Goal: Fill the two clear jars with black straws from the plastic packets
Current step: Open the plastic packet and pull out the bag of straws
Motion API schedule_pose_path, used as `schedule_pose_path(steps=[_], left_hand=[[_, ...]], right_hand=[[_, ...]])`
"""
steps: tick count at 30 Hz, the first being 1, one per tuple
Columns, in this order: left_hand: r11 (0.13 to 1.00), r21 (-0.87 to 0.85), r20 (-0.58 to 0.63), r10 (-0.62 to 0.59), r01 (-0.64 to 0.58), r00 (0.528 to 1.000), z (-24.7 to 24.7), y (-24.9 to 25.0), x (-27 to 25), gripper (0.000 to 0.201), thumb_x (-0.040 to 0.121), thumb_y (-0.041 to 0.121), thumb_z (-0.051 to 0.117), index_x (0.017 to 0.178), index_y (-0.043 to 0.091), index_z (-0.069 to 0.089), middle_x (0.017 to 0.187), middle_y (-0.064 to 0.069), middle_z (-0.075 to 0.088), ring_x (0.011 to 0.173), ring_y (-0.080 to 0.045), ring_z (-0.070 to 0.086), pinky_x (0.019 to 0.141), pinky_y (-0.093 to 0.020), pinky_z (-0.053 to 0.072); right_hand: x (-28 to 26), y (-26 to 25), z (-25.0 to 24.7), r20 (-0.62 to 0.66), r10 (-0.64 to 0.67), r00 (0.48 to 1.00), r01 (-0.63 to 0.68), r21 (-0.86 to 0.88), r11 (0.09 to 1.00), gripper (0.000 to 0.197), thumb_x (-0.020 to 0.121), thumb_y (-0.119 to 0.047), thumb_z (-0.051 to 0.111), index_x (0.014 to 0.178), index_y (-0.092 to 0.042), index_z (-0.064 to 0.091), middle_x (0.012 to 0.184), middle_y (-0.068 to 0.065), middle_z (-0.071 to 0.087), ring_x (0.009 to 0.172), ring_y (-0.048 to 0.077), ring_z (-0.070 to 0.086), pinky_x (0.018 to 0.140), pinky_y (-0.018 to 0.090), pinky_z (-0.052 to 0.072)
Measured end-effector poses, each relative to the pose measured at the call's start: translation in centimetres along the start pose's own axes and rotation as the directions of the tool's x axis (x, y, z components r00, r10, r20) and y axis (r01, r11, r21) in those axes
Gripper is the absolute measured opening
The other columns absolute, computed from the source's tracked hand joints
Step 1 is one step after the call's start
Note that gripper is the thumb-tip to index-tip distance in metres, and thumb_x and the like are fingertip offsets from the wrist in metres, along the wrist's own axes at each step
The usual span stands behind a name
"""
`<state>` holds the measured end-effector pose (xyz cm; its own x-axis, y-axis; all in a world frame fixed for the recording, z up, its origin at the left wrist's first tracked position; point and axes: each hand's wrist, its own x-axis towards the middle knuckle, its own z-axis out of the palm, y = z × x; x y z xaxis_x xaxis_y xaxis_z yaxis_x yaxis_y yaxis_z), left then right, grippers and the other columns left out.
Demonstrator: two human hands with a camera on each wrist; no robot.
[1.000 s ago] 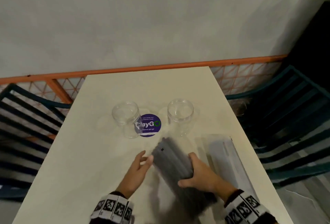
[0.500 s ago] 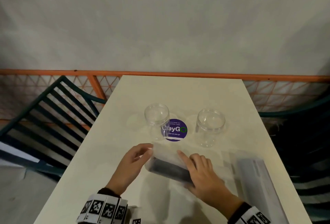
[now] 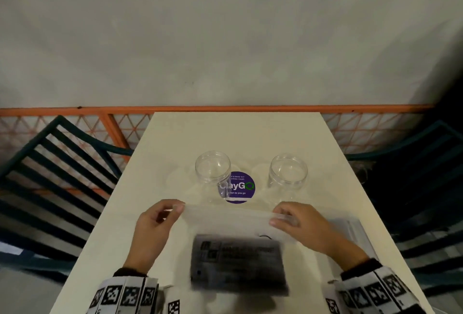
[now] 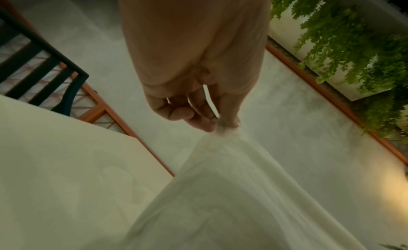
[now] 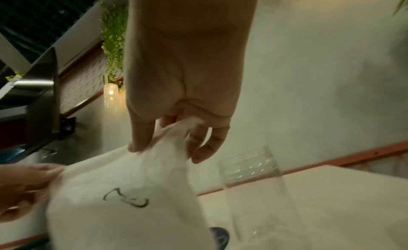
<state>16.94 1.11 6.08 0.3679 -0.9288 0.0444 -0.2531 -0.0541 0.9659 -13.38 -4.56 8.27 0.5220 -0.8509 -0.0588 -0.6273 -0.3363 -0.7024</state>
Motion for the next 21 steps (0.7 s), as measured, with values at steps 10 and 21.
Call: schedule_pose_path(steps=[10, 21], left_hand=[[0.806, 0.490, 0.084, 0.337, -0.333, 0.938, -1.3, 2.5, 0.9, 0.011, 0.082, 0.020, 0.064, 0.091, 0.025, 0.066, 0.095, 0.009, 0.065, 0.086, -0.011, 0.060, 0.080, -0.016, 0.042], [0.687, 0.379, 0.552, 0.370, -0.620, 0.747, 10.2, 8.7, -1.5, 0.053, 0.076, 0.063, 0.036, 0.110, 0.032, 0.062, 0.112, 0.014, 0.065, 0.108, -0.005, 0.052, 0.093, -0.025, 0.024]], right_hand=[[-1.2, 0.2, -1.0, -0.245, 0.176, 0.953, -0.062, 0.412, 0.909, 0.028, 0.086, -0.006, 0.060, 0.090, -0.034, 0.067, 0.095, -0.004, 0.070, 0.086, 0.000, 0.062, 0.076, 0.008, 0.047], [-1.2, -2.9, -0.3, -0.388, 0.205, 0.899, 0.113, 0.656, 0.746, 0.018, 0.073, 0.005, 0.070, 0.075, -0.012, 0.071, 0.062, 0.001, 0.070, 0.061, 0.010, 0.062, 0.064, 0.017, 0.052]])
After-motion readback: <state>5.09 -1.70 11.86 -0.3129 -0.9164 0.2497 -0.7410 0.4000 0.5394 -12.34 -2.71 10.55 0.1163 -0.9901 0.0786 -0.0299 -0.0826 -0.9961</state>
